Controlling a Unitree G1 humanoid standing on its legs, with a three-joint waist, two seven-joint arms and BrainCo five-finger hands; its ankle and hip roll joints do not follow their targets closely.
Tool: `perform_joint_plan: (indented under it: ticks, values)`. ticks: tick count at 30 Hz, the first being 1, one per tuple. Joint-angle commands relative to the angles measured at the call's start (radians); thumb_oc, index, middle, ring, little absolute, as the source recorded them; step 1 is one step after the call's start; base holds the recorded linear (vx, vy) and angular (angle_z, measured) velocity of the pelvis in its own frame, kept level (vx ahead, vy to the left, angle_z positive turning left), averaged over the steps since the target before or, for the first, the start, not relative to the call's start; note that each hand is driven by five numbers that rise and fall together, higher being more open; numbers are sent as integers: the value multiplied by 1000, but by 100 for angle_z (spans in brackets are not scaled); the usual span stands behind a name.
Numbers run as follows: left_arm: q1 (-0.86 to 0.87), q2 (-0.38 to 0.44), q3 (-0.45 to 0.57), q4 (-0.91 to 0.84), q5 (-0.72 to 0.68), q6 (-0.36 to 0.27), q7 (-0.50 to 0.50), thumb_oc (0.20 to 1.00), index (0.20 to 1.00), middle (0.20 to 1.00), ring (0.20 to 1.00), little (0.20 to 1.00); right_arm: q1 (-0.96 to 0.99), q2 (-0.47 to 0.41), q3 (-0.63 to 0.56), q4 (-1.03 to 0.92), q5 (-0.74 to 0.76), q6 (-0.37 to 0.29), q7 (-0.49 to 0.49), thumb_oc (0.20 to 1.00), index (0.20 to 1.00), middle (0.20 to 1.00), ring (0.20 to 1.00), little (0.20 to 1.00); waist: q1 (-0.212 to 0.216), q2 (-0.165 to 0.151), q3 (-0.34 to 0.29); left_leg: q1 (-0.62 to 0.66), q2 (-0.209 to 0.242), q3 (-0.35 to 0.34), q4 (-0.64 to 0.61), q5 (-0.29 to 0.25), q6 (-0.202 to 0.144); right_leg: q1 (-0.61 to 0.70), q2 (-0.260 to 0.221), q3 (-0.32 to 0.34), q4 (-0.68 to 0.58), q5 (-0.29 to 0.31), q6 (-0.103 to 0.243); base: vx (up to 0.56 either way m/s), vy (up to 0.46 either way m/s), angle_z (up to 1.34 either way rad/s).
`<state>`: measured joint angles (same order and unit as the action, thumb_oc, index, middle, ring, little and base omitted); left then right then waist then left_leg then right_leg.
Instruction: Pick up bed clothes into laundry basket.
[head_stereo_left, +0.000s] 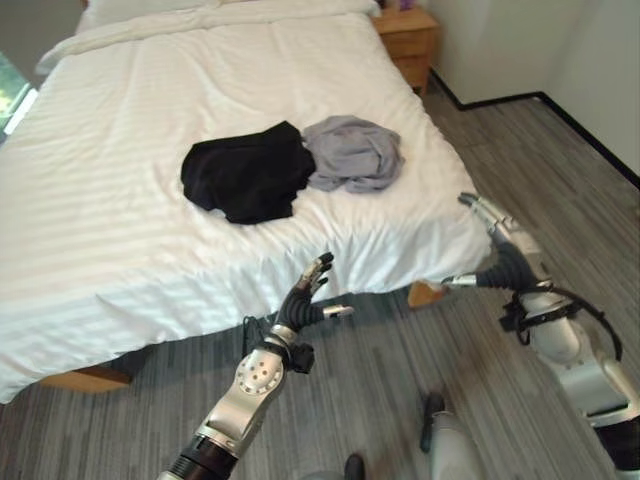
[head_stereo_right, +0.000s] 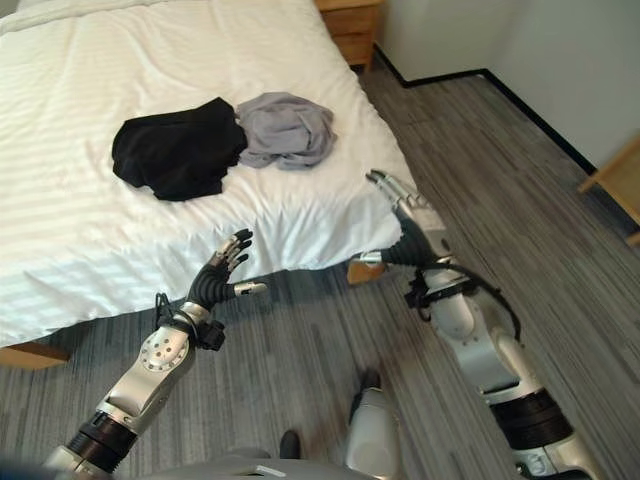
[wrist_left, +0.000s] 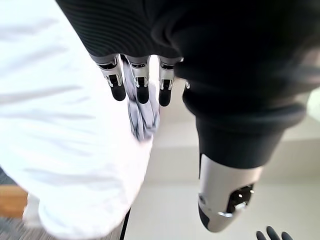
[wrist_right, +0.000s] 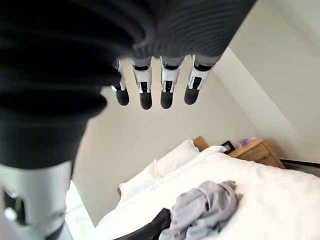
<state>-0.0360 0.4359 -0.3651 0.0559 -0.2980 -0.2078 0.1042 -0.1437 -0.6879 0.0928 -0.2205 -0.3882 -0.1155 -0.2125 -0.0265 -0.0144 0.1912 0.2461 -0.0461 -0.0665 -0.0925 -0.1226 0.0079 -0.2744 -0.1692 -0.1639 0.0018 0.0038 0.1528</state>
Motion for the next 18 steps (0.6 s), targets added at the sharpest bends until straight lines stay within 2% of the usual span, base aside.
perform_joint_plan:
  ticks: [1, 2, 4, 5, 6, 7, 8, 10, 12, 14, 15, 17, 18]
  values:
    - [28, 5, 11, -40, -3, -57, -36, 1000, 1000, 1000, 1000, 1000, -78, -58, -30, 26, -26, -6, -71, 1000, 1000, 1000, 1000, 1000, 9, -5, -17, -65, 98, 26, 8, 1, -59, 138, -13, 7, -1, 75, 40, 290, -269, 109]
    - [63, -22, 35, -3, -24, -44, -38, 1000, 1000, 1000, 1000, 1000, -105, -70, -29, 36, -33, 4, -78, 1000, 1000, 1000, 1000, 1000, 20, -18, -21, -72, 107, 23, 124, -33, -77, 200, -13, -21, -31, 82, 26, 338, -331, 85]
    - [96, -53, 55, 8, -49, -35, -29, 1000, 1000, 1000, 1000, 1000, -98, -86, -48, 48, -54, 9, -82, 1000, 1000, 1000, 1000, 1000, 39, -20, -14, -146, 110, 17, 315, 5, -112, 275, 2, -45, -60, 60, -3, 237, -254, 38]
    - [110, -63, 64, 12, -61, -36, -28, 1000, 1000, 1000, 1000, 1000, -105, -100, -67, 56, -49, 11, -98, 1000, 1000, 1000, 1000, 1000, 52, -35, 3, -199, 94, 17, 419, 53, -128, 295, -6, -56, -61, 59, -21, 120, -129, 10]
    - [110, -62, 64, 12, -61, -36, -28, 1000, 1000, 1000, 1000, 1000, -105, -100, -67, 57, -48, 11, -98, 1000, 1000, 1000, 1000, 1000, 50, -29, 1, -205, 100, 12, 437, 35, -128, 301, 1, -60, -66, 53, -19, 126, -190, 6]
    - [121, -67, 75, 12, -74, -34, -26, 1000, 1000, 1000, 1000, 1000, -129, -125, -86, 73, -35, 19, -120, 1000, 1000, 1000, 1000, 1000, 70, -49, 23, -288, 106, 49, 568, 71, -137, 349, 1, -84, -78, 27, -40, 154, -164, 6]
    - [128, -59, 84, 5, -75, -31, -25, 1000, 1000, 1000, 1000, 1000, -146, -142, -97, 94, -18, 22, -130, 1000, 1000, 1000, 1000, 1000, 76, -59, 32, -322, 131, 91, 588, 82, -132, 365, 1, -97, -81, 13, -43, 161, -174, 11]
    - [149, -56, 100, -2, -86, -27, -27, 1000, 1000, 1000, 1000, 1000, -168, -178, -102, 135, 17, 32, -133, 1000, 1000, 1000, 1000, 1000, 90, -62, 33, -353, 180, 142, 523, 87, -128, 380, -2, -115, -85, -5, -40, 146, -6, 27]
    - [190, -64, 115, -4, -105, -21, -33, 1000, 1000, 1000, 1000, 1000, -190, -217, -88, 193, 67, 33, -123, 1000, 1000, 1000, 1000, 1000, 103, -58, 21, -344, 209, 148, 368, 81, -128, 392, -2, -123, -88, -23, -21, 245, 97, 41]
    - [226, -72, 119, 8, -127, -14, -25, 1000, 1000, 1000, 1000, 1000, -232, -249, -55, 269, 99, 42, -118, 1000, 1000, 1000, 1000, 1000, 130, -40, 11, -344, 244, 107, 198, 150, -144, 406, 10, -115, -89, -43, -3, 246, 173, 0]
    - [238, -74, 116, 14, -137, -9, -24, 1000, 1000, 1000, 1000, 1000, -260, -263, -32, 329, 118, 49, -120, 1000, 1000, 1000, 1000, 1000, 146, -32, 10, -348, 267, 92, 132, 207, -157, 423, 13, -116, -88, -57, 0, 219, 158, -24]
    - [254, -74, 115, 20, -164, -6, -38, 1000, 1000, 1000, 1000, 1000, -314, -287, 8, 442, 145, 64, -117, 1000, 1000, 1000, 1000, 1000, 154, -23, 2, -339, 287, 108, 61, 235, -162, 452, 17, -125, -85, -83, 1, 249, 158, -22]
    - [274, -75, 111, 33, -179, 1, -49, 1000, 1000, 1000, 1000, 1000, -366, -289, 54, 544, 156, 76, -117, 1000, 1000, 1000, 1000, 1000, 166, -21, -13, -314, 278, 113, 37, 242, -164, 476, 16, -130, -75, -90, 3, 225, 151, 4]
